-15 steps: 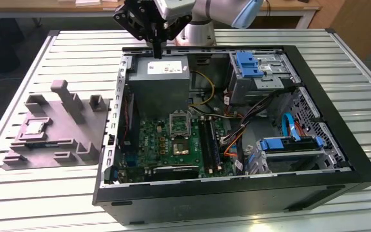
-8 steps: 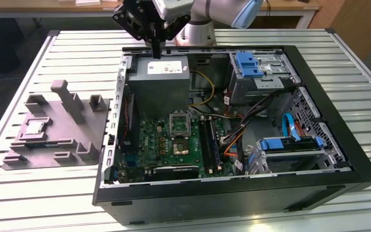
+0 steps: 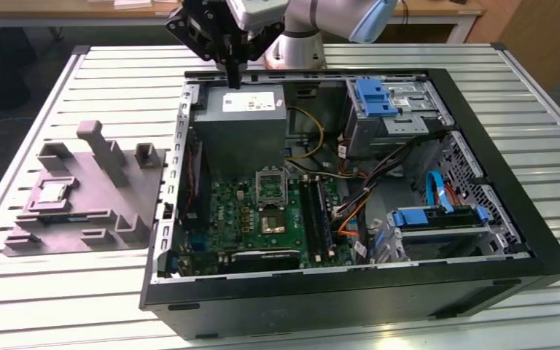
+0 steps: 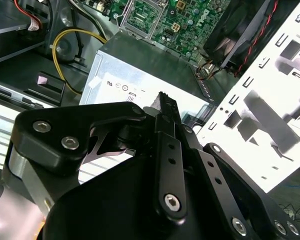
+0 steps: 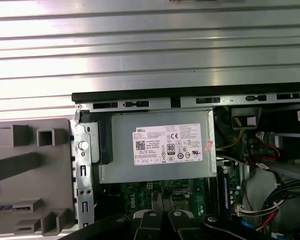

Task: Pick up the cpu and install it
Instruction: 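Reach for the cpu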

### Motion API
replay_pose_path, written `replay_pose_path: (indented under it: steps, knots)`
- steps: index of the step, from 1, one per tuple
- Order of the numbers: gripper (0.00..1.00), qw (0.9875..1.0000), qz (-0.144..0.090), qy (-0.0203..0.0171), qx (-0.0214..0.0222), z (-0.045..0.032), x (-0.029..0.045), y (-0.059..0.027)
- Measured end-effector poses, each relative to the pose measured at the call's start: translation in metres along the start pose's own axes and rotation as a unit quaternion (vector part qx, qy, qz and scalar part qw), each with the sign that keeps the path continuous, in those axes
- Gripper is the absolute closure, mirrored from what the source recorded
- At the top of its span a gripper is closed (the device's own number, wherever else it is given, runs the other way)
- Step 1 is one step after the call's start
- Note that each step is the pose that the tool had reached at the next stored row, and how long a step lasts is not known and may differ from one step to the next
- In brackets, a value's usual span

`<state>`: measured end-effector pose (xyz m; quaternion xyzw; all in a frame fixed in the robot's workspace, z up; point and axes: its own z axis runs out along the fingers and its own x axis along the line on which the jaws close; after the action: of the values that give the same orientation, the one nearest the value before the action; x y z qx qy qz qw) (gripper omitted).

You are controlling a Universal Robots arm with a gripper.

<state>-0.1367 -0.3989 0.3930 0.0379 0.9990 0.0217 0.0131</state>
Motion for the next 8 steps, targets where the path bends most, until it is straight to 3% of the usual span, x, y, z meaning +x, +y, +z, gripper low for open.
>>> replay_pose_path:
  steps: [8]
  knots:
    - [0.89, 1.0000, 0.000, 0.0000, 0.0000, 0.0000, 0.0034, -0.0002]
